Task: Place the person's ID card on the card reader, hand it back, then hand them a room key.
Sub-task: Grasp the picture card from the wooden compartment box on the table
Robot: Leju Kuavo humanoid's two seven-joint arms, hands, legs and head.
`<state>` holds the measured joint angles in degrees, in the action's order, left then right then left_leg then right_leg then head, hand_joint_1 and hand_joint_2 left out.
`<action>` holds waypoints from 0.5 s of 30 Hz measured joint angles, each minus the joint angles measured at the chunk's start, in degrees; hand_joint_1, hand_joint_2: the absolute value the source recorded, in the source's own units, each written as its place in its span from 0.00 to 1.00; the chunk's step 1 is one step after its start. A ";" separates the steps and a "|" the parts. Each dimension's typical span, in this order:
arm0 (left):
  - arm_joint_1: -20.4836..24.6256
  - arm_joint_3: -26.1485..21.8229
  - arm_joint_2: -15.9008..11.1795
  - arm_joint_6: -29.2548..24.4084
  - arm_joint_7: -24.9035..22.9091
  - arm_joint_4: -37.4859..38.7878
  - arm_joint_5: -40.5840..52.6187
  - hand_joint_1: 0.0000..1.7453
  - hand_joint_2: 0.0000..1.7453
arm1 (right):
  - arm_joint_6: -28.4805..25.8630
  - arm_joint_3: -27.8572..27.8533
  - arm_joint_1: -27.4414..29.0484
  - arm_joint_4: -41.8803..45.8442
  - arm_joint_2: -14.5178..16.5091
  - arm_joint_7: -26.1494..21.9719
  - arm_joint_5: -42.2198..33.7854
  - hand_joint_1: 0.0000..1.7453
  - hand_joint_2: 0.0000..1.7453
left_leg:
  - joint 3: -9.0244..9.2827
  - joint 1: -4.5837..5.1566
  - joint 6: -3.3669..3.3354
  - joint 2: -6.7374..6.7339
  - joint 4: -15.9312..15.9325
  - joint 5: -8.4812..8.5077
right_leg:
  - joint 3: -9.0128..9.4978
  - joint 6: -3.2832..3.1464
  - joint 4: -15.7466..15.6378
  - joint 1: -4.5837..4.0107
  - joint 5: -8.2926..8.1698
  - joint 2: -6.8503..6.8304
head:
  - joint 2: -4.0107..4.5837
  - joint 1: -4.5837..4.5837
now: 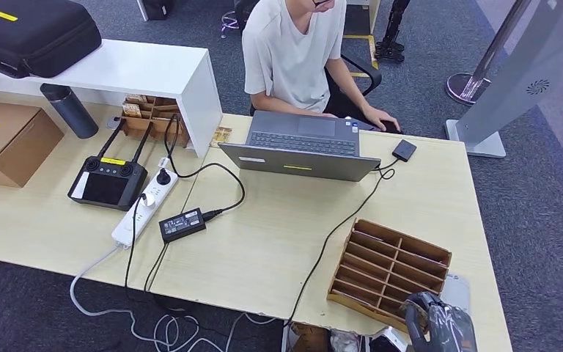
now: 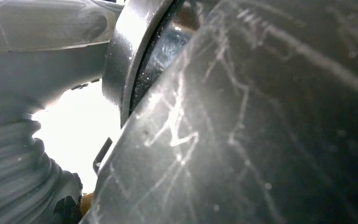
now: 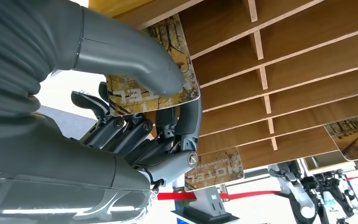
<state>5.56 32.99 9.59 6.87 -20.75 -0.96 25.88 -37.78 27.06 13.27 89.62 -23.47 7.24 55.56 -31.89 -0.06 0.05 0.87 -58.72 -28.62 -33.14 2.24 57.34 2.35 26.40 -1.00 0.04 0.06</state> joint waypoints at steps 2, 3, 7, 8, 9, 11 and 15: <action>0.11 1.76 -0.09 0.02 0.01 0.00 -1.90 0.00 1.00 | 0.05 -0.17 -0.29 -0.26 0.15 -0.67 0.43 1.00 1.00 | 0.00 0.00 0.00 0.00 0.00 0.00 | 0.01 0.00 0.00 0.00 0.00 0.01 | 0.00 0.00; 0.16 2.50 -0.14 0.03 0.00 0.00 -2.67 0.00 1.00 | 0.07 -0.29 -0.53 -0.44 0.26 -1.10 0.75 1.00 1.00 | 0.00 0.00 0.00 0.00 0.00 0.00 | 0.01 0.00 0.00 0.00 -0.01 0.01 | 0.00 -0.01; 0.27 5.21 -0.38 0.15 -0.01 0.00 -5.24 0.00 1.00 | 0.20 -1.10 -2.25 -0.92 0.60 -3.30 2.49 1.00 1.00 | 0.01 0.01 -0.01 -0.01 0.00 0.02 | 0.03 -0.01 0.01 0.01 -0.02 0.01 | 0.00 -0.01; 0.30 5.84 -0.45 0.19 -0.01 0.00 -5.81 0.00 1.00 | 0.40 -1.49 -2.83 -0.91 0.63 -4.05 3.00 1.00 1.00 | 0.01 0.01 -0.01 -0.01 0.00 0.03 | 0.03 -0.01 0.01 0.01 -0.02 0.01 | 0.00 -0.01; 0.32 6.38 -0.50 0.24 -0.01 0.00 -6.36 0.00 1.00 | 0.76 -2.01 -3.48 -0.83 0.65 -4.92 3.49 1.00 1.00 | 0.00 0.02 -0.01 -0.01 0.00 0.03 | 0.03 -0.01 0.01 0.02 -0.03 0.01 | 0.00 -0.01; 0.36 7.23 -0.57 0.31 -0.01 0.00 -7.24 0.00 1.00 | 1.78 -3.36 -5.11 -0.53 0.67 -6.87 4.47 1.00 1.00 | 0.00 0.03 0.00 -0.01 0.00 0.04 | 0.05 -0.01 0.02 0.02 -0.04 0.01 | 0.00 -0.01; 0.41 8.47 -0.73 0.54 -0.01 0.00 -8.54 0.00 1.00 | 3.38 -6.45 -10.56 -0.33 0.64 -10.37 5.97 1.00 1.00 | 0.02 0.05 -0.02 -0.03 0.00 0.08 | 0.07 0.01 0.02 0.04 -0.08 0.03 | 0.00 0.00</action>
<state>5.97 41.46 8.86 7.41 -20.76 -0.96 17.33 -34.40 20.61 2.72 89.30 -22.83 -3.13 61.53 -31.87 -0.01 0.03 0.84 -58.73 -28.54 -33.08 2.25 57.37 2.39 26.33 -0.97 0.04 0.06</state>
